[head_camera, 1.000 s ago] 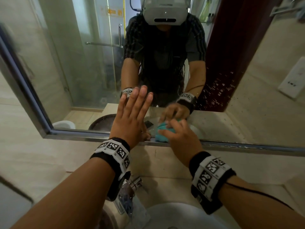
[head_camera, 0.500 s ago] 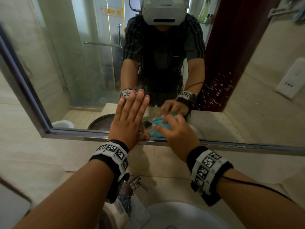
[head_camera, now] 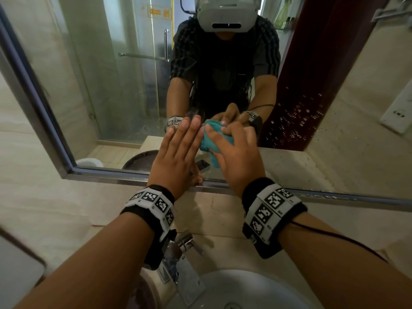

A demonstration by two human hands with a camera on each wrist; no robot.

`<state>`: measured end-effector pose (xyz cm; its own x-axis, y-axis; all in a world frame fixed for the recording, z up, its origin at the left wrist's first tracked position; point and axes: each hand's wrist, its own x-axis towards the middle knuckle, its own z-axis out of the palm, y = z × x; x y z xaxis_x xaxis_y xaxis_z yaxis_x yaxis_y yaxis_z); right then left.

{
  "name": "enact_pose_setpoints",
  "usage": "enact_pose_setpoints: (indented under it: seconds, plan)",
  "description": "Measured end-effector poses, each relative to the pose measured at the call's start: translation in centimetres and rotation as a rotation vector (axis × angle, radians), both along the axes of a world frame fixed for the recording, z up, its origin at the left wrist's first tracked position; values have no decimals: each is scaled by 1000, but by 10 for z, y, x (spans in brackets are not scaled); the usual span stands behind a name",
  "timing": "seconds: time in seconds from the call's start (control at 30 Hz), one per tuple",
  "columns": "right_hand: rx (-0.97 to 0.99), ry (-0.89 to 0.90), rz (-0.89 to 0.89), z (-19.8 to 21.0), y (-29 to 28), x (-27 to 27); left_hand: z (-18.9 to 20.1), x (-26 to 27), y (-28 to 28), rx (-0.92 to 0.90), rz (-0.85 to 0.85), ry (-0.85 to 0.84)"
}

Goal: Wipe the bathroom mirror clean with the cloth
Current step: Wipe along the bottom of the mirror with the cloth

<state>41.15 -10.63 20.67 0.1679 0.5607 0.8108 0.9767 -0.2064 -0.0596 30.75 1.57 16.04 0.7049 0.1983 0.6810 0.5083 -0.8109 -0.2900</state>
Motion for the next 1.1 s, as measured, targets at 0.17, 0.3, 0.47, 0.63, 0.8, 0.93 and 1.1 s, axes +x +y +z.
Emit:
enact_pose_setpoints:
  seconds: [0.17,0.3,0.47,0.63,0.8,0.93,1.1]
  plan:
    - [-42,-137,-7,-16,-1,0,8,-12,8,63,-47,22]
    - [-306,-312,19,-37,-13,5,7,-10,9,61,-19,38]
    - [-166,-283,-3,10,-14,11,4,-9,10,68,-5,34]
    - [-134,-196,-30,-21,-2,-4,1,-9,15,104,-11,30]
    - [-426,-276,-28,-31,-19,4,0,-6,13,78,-2,18]
    - [-75,-176,-40,0,-6,8,-1,-6,13,81,0,32]
    - [-460,-231,-41,-67,-29,13,1,-5,1,33,10,-12]
